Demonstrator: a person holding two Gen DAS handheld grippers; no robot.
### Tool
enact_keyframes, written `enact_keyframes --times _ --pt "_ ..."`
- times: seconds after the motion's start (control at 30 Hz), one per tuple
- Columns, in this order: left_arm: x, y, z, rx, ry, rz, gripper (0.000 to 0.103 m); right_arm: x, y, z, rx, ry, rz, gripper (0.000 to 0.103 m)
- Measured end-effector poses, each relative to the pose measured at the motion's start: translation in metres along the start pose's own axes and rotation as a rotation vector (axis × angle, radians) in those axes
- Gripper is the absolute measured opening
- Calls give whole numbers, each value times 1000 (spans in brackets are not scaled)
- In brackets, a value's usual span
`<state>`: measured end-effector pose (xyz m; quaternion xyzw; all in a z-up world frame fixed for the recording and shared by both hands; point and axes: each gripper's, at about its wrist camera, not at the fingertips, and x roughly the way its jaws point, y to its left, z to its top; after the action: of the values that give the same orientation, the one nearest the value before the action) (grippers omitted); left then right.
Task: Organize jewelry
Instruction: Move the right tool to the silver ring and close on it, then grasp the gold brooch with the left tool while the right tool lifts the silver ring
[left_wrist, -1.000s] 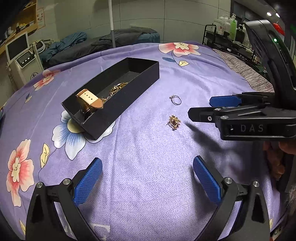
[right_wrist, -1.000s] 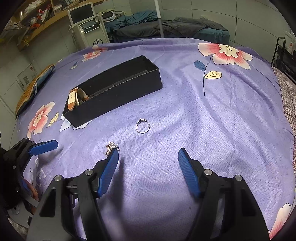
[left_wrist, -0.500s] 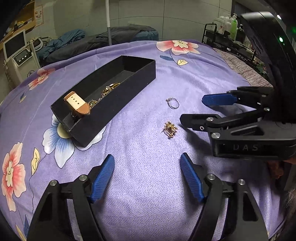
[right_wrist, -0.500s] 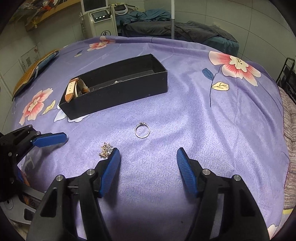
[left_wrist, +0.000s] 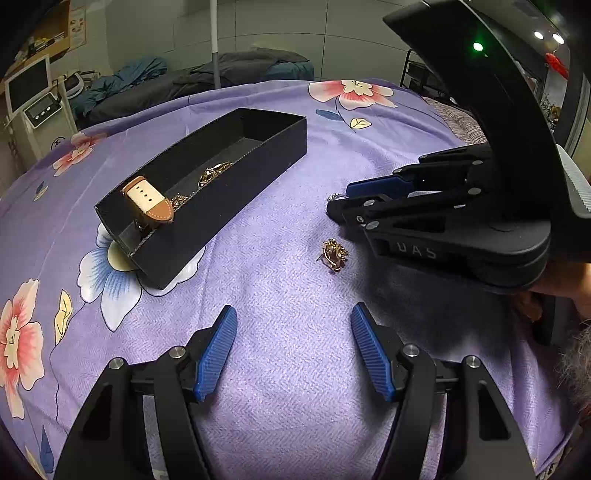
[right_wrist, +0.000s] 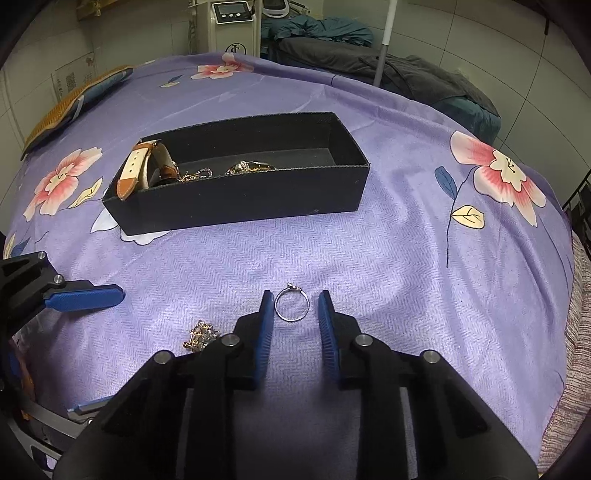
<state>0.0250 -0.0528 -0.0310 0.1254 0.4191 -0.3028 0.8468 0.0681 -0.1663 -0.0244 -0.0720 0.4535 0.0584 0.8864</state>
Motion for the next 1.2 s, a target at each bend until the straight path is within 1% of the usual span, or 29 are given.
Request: enact_keyframes --times 0.17,0.27,0.5,0.6,0.67,0.7,0.77,0.87,1.0,1.2 --pt "3 1 5 -10 10 -4 65 -5 -6 -5 45 -10 26 20" --pt "6 -1 9 -5 11 -8 65 -12 -11 -11 81 -20 22 20" --pt "16 -10 21 23 6 -15 64 -24 -32 -28 207 -40 18 20" --pt "20 -16 28 44 1 -15 56 -26 -42 -32 260 -48 26 20" --pt "22 -20 31 55 -5 -19 45 -26 -42 -33 260 -49 24 20" --pt "23 -22 33 62 -5 -25 42 -26 -39 -32 249 -47 11 20" --pt "24 -25 35 73 -7 -38 28 -25 -36 -31 230 -44 -7 20" --pt "25 -28 35 79 -5 -50 19 -24 -36 -32 231 -43 -6 20" --pt "22 -30 32 91 -8 -39 17 -24 -35 -32 233 -44 -4 20" --pt "13 -27 22 70 -8 -39 17 -24 -35 -32 233 -44 -4 20"
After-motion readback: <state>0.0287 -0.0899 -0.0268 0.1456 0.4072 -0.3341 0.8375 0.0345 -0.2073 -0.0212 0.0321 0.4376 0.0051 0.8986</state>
